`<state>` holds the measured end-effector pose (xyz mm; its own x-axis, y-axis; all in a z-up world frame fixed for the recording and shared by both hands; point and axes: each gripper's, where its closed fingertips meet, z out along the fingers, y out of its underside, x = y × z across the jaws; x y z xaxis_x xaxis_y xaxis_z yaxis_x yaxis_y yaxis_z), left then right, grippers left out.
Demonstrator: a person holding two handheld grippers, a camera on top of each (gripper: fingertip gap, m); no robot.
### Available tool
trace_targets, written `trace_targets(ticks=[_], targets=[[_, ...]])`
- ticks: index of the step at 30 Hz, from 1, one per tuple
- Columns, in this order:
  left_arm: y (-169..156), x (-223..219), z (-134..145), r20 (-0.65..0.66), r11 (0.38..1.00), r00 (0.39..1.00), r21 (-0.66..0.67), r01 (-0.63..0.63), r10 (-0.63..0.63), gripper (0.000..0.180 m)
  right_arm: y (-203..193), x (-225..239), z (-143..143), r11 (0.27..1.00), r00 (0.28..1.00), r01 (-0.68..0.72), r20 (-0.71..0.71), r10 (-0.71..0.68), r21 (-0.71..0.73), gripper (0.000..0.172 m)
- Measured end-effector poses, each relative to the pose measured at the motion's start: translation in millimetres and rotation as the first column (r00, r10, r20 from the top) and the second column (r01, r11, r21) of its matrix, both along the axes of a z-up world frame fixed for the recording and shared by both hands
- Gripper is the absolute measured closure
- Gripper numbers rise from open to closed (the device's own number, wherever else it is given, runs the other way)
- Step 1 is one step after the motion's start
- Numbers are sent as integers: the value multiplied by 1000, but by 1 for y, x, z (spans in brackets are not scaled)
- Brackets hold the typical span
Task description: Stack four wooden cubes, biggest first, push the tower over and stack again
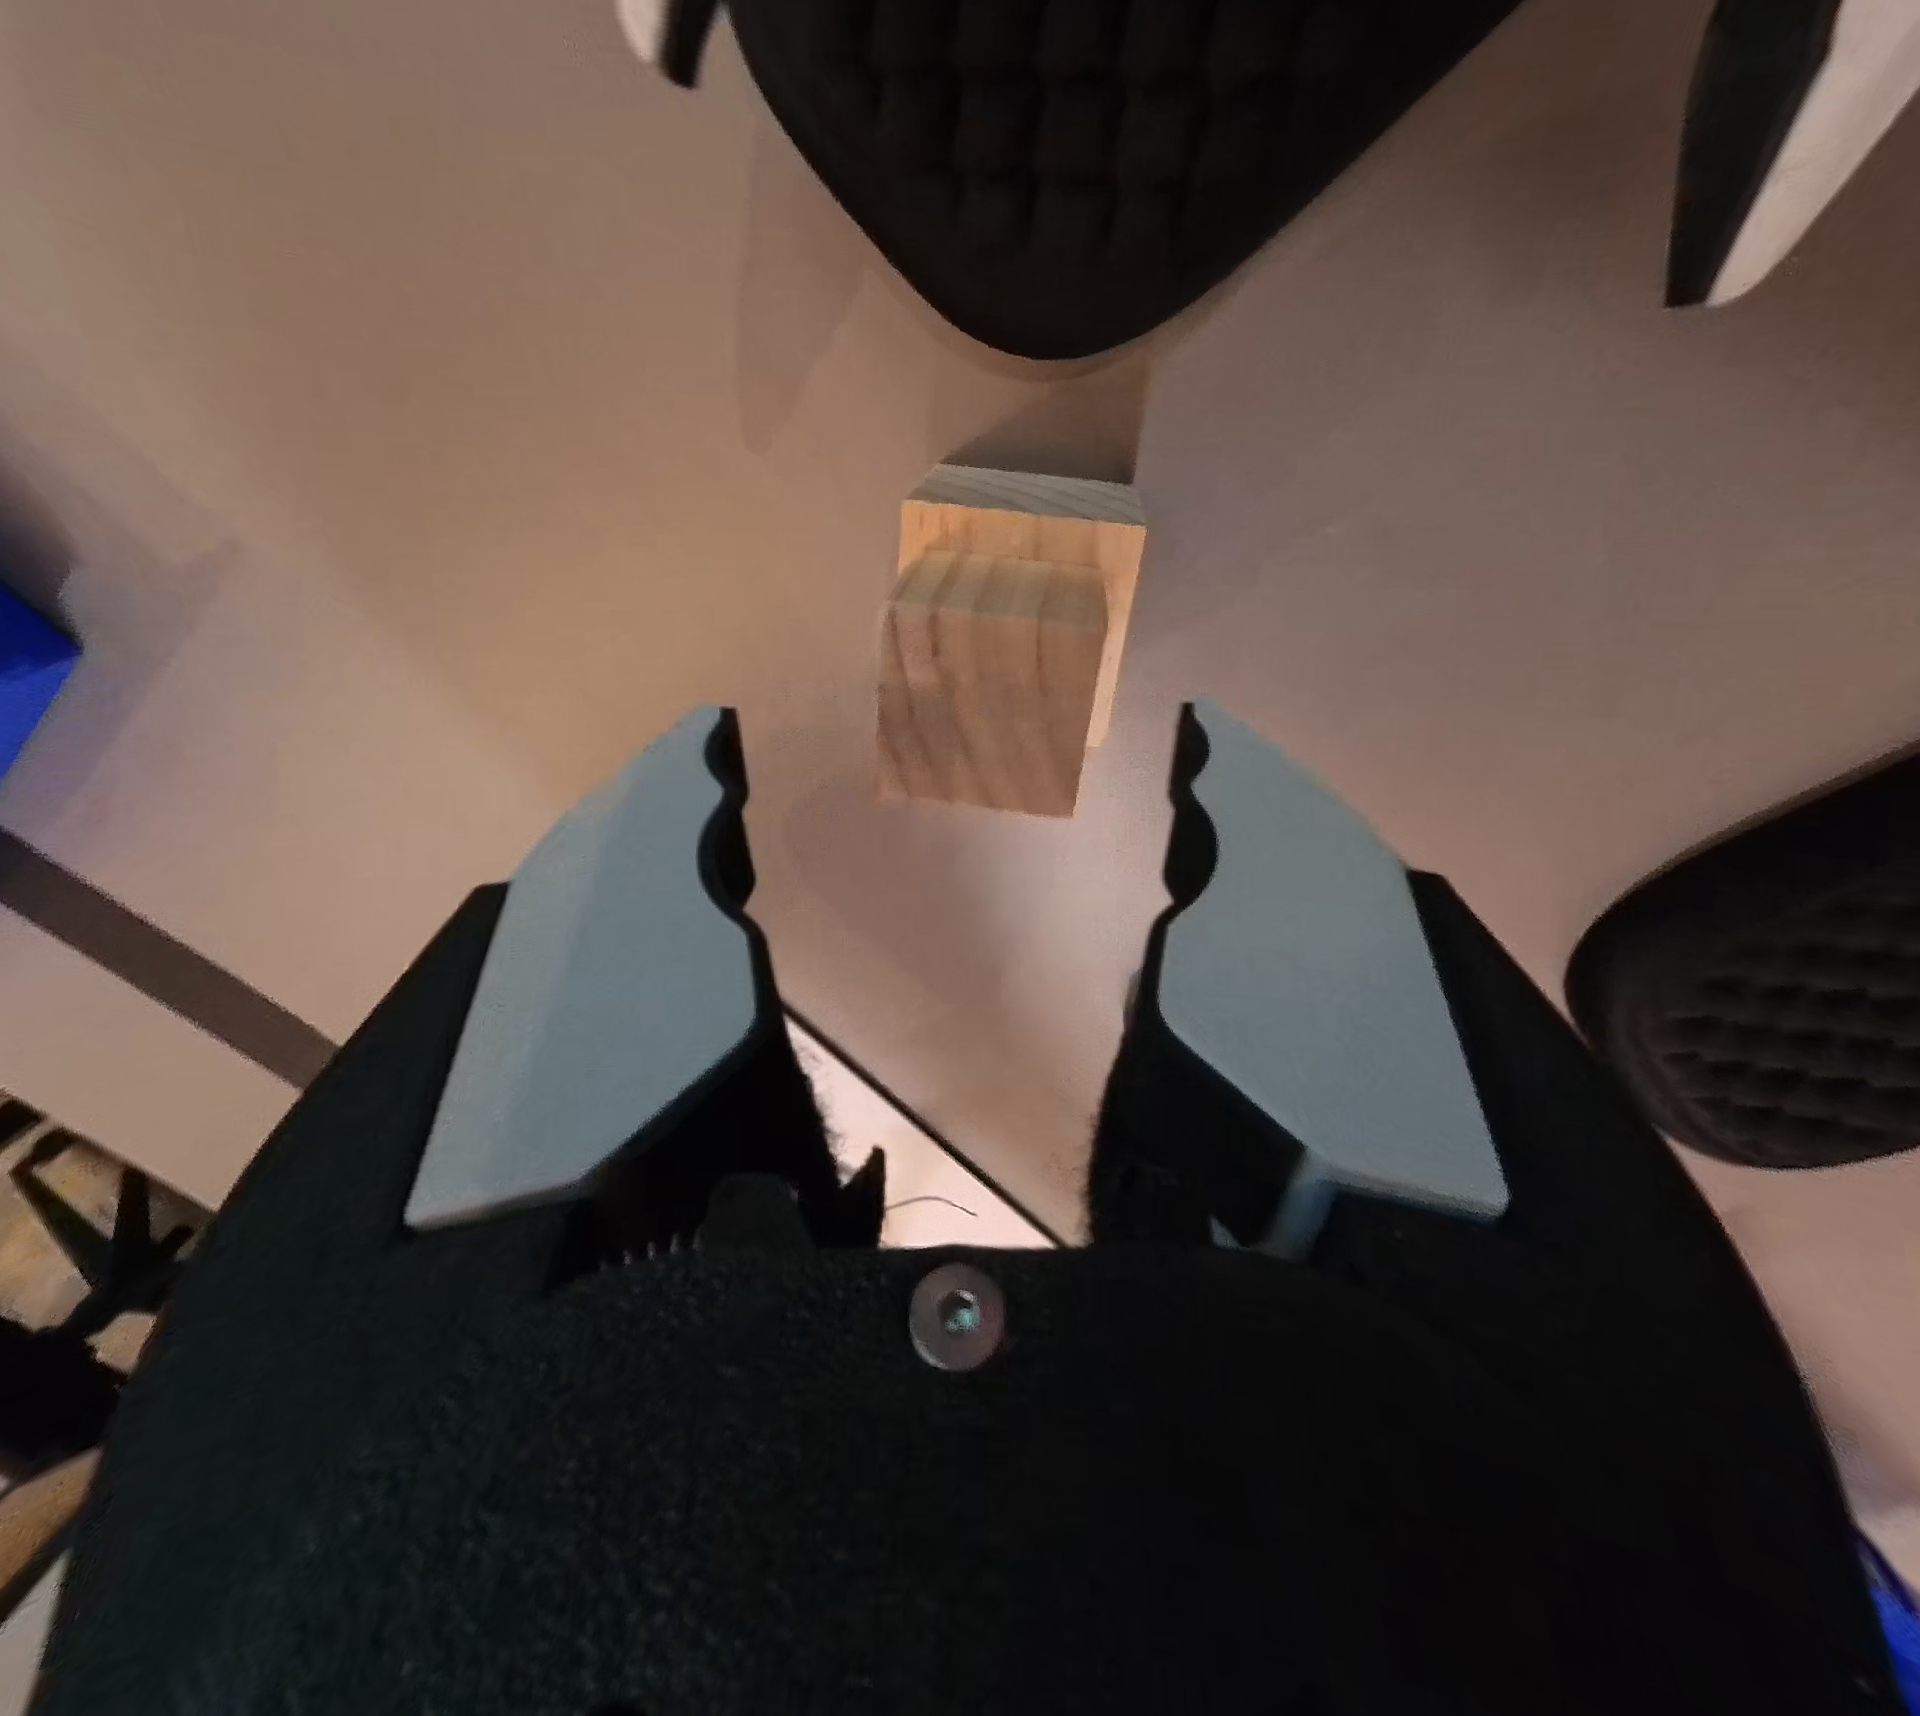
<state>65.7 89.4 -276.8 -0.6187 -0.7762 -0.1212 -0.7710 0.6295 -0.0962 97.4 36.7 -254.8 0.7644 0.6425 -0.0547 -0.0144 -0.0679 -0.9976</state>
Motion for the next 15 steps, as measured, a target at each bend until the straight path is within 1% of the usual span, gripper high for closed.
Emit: trace_targets(ticks=[2,3,4,5,6,7,8,9,10,11,13,15], targets=[[5,1,13,75,999,996,6,-42,41,90,0,0,0,1000,1000,0,-2,0,0,56],[9,0,21,116,996,990,15,-84,82,82,0,0,0,1000,1000,0,-4,0,1,56],[15,-4,28,150,990,979,22,-142,137,79,0,1,1,1000,1000,1,-6,-1,2,56],[26,-10,35,185,972,958,39,-231,220,83,0,1,1,1000,1000,1,-7,-1,2,56],[42,-21,40,217,931,916,68,-358,336,84,0,1,1,1000,1000,1,-8,-1,1,57],[55,-36,42,225,874,862,73,-480,455,86,0,1,1,1000,1000,1,-9,-1,-1,57],[57,-50,40,209,831,817,31,-555,538,84,0,1,0,1000,1000,1,-10,-2,-3,57],[53,-62,35,187,812,795,-29,-583,577,84,0,1,0,1000,1000,1,-10,-1,-5,57],[50,-73,30,182,804,786,-60,-591,591,85,0,1,0,1000,1000,1,-8,-1,-6,57],[50,-86,23,173,802,785,-61,-595,595,86,0,1,0,1000,1000,1,-7,-1,-4,57],[52,-113,4,130,792,784,-19,-610,607,86,0,0,0,1000,1000,0,0,0,-4,58],[54,-137,-18,71,749,748,19,-662,660,84,0,-1,-1,1000,1000,-2,9,2,-7,58]])
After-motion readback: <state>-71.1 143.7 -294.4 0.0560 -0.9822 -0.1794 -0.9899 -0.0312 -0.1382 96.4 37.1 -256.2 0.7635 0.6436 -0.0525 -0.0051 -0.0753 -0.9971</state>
